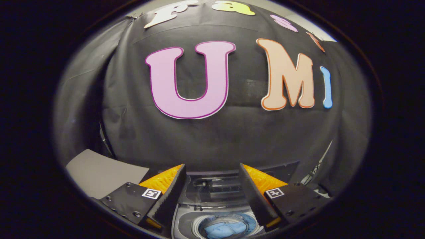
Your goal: Put the clothes into the washing machine and then close the washing machine lid.
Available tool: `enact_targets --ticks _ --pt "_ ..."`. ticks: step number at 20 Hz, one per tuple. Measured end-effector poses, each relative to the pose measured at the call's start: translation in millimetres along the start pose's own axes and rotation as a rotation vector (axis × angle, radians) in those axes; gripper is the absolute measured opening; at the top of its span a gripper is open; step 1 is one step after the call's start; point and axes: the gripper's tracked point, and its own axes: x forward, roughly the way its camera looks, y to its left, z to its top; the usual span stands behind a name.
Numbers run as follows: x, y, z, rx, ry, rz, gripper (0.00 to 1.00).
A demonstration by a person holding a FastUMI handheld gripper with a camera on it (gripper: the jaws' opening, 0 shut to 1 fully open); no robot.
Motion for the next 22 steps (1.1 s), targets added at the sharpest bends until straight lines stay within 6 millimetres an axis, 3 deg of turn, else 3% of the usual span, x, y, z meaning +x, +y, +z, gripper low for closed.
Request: enact_targets --ticks 5,9,15,22 --pt "46.6 13.1 -9.3 -0.032 0.015 -0.005 0.98" --pt "67.2 15.4 -29.1 -0.09 0.043 -0.017 0.98" --pt "68.0 14.8 -33.4 -0.059 0.053 0.002 0.98" --pt "52.3 12.3 -37.2 -0.057 0.046 0.003 0.99"
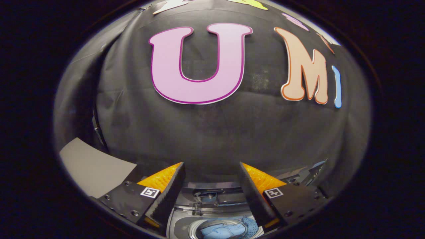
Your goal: Put the clothes into the washing machine and then close the washing machine lid.
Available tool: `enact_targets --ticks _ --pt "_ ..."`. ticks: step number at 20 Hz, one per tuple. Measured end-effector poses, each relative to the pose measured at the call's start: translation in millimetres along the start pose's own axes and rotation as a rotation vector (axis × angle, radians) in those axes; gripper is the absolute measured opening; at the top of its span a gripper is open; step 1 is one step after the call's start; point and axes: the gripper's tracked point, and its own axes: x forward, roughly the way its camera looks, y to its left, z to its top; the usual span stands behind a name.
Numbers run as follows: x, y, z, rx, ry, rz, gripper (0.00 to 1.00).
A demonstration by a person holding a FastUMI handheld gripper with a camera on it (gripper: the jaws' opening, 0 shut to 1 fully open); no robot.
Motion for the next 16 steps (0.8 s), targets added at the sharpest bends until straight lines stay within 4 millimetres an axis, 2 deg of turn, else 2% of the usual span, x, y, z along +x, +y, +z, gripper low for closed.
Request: enact_targets --ticks 2,9,16 --pt "-17.7 -0.2 -4.8 -0.002 0.0 0.0 0.99" --pt "-56.6 0.6 -23.7 -0.01 0.0 0.005 0.98" --pt "-91.8 2.8 -54.5 0.004 0.02 0.022 0.98"
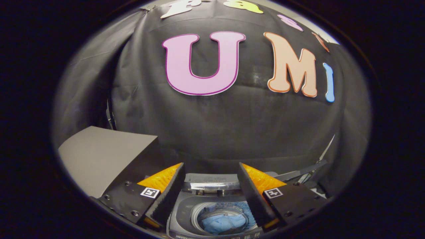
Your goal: Put the clothes into the washing machine and then close the washing machine lid.
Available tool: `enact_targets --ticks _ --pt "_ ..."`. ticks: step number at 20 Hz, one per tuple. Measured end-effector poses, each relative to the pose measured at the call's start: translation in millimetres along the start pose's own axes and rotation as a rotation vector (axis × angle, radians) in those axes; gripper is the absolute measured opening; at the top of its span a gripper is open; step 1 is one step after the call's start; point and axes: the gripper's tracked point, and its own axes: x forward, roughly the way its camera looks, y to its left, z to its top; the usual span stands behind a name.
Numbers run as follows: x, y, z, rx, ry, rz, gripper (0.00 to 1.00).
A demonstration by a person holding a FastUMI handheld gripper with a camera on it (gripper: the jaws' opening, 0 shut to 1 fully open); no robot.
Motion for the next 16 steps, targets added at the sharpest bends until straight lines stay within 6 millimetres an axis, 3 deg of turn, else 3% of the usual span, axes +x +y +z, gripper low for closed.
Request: enact_targets --ticks 7,16 --pt "-24.5 0.7 -50.1 0.136 0.097 0.084 0.98" --pt "-33.7 -18.6 -56.2 0.145 0.076 0.073 0.98"
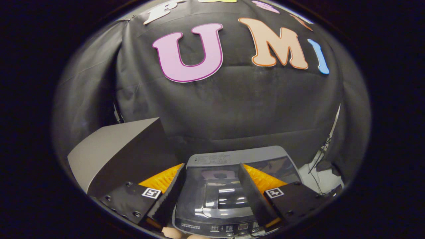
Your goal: Put the clothes into the washing machine and then close the washing machine lid.
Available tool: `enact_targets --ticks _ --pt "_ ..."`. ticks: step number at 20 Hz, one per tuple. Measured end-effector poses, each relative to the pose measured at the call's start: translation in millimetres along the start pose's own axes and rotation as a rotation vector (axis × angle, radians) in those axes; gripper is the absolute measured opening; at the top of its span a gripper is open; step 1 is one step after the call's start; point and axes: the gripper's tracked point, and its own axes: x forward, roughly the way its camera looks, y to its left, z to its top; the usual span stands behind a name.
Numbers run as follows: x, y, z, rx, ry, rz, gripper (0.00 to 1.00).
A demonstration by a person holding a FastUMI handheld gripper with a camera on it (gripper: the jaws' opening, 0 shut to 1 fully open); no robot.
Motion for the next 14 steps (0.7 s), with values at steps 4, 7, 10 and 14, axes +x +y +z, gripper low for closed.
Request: enact_targets --ticks 4,7,10,14 --pt "-6.6 -6.4 -2.3 -0.012 -0.03 0.005 0.98" --pt "-17.6 -17.0 -2.2 -0.023 -0.083 0.01 0.98" --pt "-34.8 -31.3 -5.7 -0.022 -0.145 0.014 0.98" --pt "-59.9 -57.8 -5.8 -0.047 -0.241 0.024 0.98"
